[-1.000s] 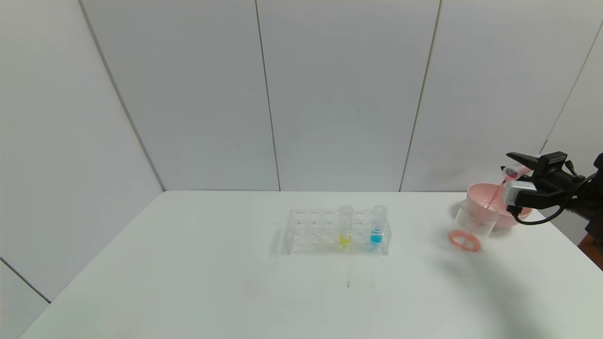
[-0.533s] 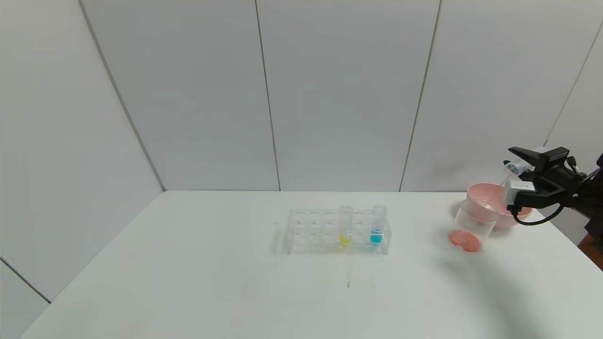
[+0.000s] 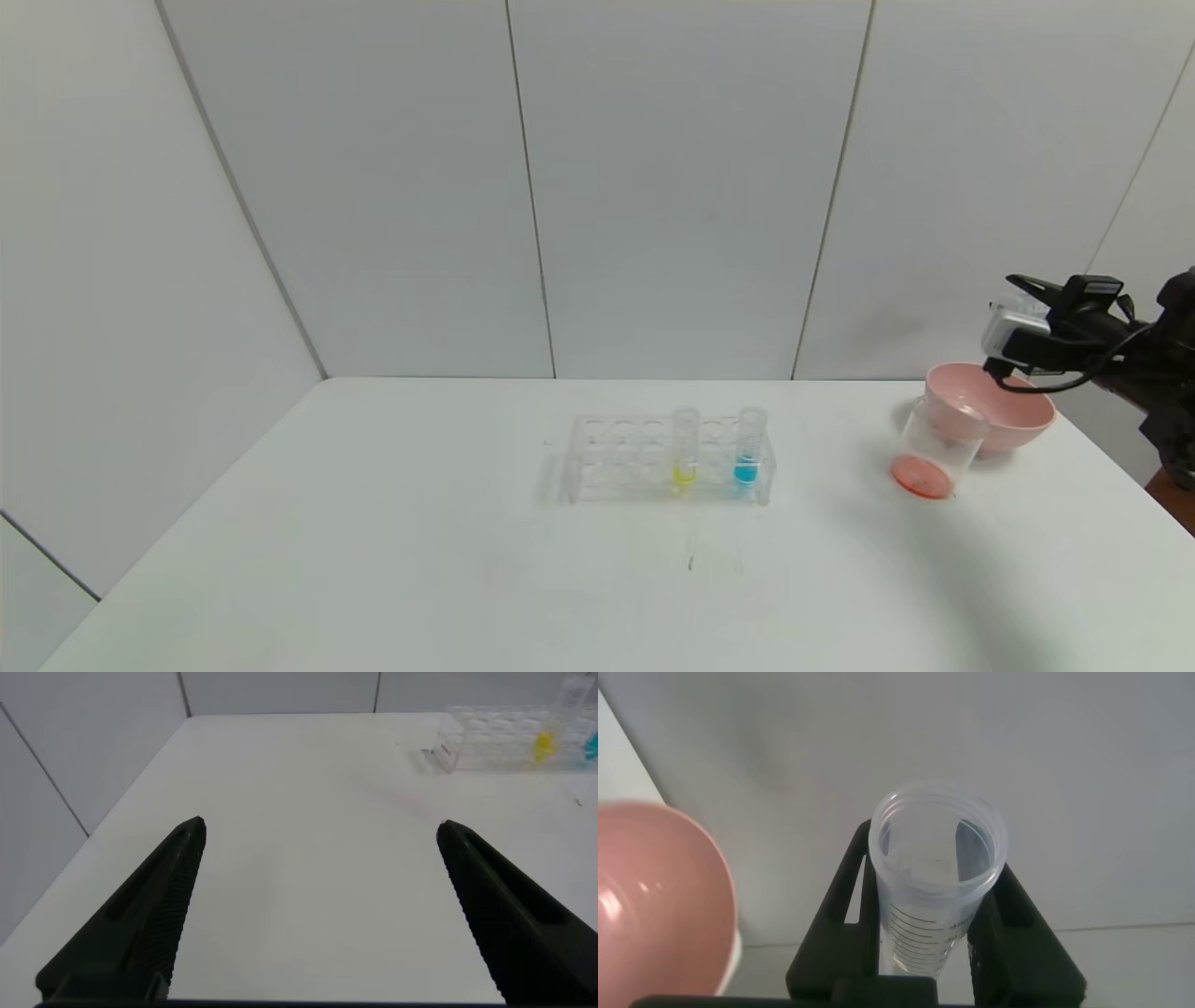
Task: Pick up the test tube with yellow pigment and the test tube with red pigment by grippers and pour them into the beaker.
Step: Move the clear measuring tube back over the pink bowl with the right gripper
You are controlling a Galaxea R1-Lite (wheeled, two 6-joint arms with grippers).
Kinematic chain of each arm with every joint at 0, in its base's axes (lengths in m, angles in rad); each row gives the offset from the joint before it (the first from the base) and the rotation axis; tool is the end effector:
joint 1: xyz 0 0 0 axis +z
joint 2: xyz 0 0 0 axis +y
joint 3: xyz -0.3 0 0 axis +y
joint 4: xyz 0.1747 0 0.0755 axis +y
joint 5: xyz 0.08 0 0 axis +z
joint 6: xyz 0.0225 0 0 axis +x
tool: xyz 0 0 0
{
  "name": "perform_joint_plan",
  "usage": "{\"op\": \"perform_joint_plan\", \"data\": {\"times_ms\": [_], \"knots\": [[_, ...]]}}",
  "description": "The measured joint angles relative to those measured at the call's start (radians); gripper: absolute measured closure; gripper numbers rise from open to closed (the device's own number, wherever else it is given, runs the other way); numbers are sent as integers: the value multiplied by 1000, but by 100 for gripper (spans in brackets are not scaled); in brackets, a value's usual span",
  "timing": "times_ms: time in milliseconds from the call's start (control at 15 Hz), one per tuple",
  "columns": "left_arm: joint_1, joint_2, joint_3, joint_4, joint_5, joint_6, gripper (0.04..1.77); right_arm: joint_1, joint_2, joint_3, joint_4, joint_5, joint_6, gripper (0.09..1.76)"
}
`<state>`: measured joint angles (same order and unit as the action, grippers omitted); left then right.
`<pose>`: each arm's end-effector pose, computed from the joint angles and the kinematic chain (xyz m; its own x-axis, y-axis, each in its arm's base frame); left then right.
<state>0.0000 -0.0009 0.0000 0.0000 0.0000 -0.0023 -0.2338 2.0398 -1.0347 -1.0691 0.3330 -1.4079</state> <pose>-0.0229 0.0000 0.0755 1.0000 0.0000 0.0009 0.0000 1.0000 -0.0023 0.3850 -0.0841 0.1671 0.9932 0.0995 0.0604 0.0454 0.1467 -0.9881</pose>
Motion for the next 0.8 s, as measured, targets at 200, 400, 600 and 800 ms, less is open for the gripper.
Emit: {"op": "perform_joint_plan", "data": {"times_ms": [200,400,600,800], "knots": [[0,0,0,0,0,0,5,17,-5,-107,132,-79,421,126],[0,0,0,0,0,0,5,20,-1,-135,164,-136,897,126],[0,0,0,0,0,0,5,15,29,-125,169,-221,1279,126],[0,0,0,0,0,0,5,11,72,-107,170,-302,1463,126]]}}
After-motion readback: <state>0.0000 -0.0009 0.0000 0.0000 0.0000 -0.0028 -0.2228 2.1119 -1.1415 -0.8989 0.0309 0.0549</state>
